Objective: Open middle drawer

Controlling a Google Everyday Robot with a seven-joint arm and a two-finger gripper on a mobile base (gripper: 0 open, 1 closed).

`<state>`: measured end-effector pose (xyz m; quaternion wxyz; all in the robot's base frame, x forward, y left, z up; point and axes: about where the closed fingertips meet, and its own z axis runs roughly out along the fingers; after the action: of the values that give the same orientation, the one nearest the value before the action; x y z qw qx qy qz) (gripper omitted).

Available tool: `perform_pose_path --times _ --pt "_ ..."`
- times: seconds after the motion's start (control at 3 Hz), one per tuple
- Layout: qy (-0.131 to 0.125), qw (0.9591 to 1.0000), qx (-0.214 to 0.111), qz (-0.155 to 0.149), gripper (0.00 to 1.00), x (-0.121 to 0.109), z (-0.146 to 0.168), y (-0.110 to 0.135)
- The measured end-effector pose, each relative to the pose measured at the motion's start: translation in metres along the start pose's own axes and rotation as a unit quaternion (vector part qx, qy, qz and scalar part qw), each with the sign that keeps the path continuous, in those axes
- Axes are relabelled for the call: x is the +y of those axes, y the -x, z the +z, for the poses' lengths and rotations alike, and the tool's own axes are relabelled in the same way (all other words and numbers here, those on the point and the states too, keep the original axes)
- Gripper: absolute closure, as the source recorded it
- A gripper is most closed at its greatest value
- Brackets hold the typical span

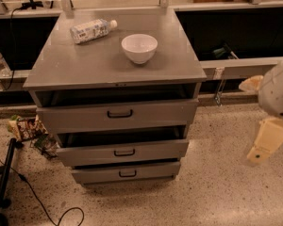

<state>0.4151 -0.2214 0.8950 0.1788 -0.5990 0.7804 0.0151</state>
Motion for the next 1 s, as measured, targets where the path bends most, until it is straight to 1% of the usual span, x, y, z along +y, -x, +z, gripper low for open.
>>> perform_pose_path --times 0.33,1.0 --pt "0.017 0.9990 -0.041 -0.009 0.00 0.0209 0.0681 -0.0170" --pt "0.013 0.9991 -0.038 -0.010 0.00 0.0190 0.0622 -0.0144"
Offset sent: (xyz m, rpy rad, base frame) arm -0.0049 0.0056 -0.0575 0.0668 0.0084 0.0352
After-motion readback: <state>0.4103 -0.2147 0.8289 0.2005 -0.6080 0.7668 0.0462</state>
